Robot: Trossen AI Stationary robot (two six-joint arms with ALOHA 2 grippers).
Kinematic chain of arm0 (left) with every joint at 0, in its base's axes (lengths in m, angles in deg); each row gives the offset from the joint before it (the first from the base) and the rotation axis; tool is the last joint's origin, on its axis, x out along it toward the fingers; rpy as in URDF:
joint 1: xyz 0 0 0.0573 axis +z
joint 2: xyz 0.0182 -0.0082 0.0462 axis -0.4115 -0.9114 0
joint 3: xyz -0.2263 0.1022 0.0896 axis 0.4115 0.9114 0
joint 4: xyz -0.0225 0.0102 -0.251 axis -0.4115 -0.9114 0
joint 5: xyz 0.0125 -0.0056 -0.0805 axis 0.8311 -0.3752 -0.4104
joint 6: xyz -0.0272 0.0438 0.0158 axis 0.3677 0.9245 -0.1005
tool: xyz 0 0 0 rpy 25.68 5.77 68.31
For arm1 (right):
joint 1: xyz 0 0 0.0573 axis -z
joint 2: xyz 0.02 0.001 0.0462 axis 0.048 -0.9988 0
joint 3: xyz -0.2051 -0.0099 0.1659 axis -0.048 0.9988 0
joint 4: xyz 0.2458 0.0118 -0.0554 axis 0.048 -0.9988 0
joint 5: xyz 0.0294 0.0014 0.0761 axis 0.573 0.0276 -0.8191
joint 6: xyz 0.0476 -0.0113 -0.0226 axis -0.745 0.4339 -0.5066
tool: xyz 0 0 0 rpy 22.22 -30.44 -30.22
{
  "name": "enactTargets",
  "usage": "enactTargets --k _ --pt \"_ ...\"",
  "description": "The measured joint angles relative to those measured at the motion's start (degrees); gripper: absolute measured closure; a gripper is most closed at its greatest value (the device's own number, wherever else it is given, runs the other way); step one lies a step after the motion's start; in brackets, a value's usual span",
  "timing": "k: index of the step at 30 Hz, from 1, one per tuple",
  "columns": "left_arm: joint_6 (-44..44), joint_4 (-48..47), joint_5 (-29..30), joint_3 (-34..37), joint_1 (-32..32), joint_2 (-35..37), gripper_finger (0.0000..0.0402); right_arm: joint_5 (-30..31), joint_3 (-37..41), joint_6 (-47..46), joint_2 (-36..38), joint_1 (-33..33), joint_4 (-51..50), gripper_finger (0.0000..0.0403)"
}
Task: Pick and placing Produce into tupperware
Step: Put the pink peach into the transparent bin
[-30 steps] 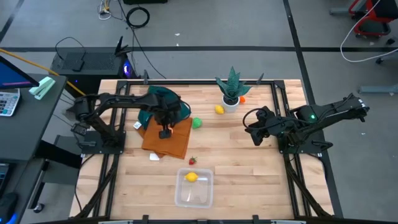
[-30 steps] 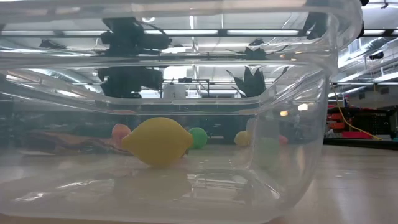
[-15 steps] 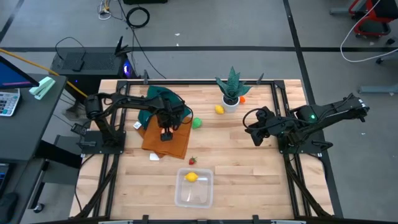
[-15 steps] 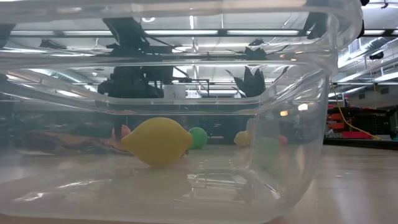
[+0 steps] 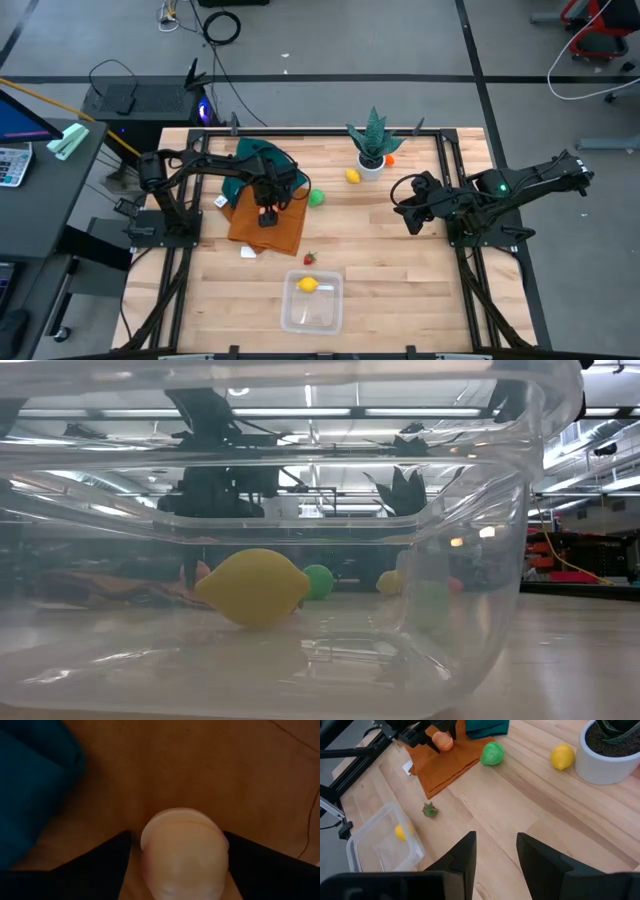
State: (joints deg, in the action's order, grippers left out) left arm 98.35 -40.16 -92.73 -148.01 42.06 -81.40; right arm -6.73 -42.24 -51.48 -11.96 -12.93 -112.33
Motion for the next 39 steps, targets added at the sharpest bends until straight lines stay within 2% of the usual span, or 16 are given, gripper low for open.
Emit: enactTargets --k 5,9,17,25,32,39 --pt "0.0 0.0 0.0 0.0 0.0 0.0 0.0141 0.0 0.0 0.0 0.0 0.0 0.0 0.0294" --pt "0.0 0.0 0.0 0.0 0.0 0.0 0.016 0.0 0.0 0.0 0.0 0.0 0.0 0.0294" --pt "0.0 -1.8 0.0 0.0 0.0 0.0 0.0139 0.0 0.0 0.0 0.0 0.0 0.0 0.0294" --pt "-0.1 -4.8 -0.1 -0.4 0.0 0.5 0.0163 0.1 0.0 0.0 0.0 0.0 0.0 0.0294" --pt "0.0 -8.9 -0.2 -5.8 0.0 0.5 0.014 0.1 0.0 0.0 0.0 0.0 0.0 0.0294" --pt "0.0 -12.4 -0.4 -14.1 -0.1 0.5 0.0163 0.1 0.0 0.0 0.0 0.0 -0.1 0.0294"
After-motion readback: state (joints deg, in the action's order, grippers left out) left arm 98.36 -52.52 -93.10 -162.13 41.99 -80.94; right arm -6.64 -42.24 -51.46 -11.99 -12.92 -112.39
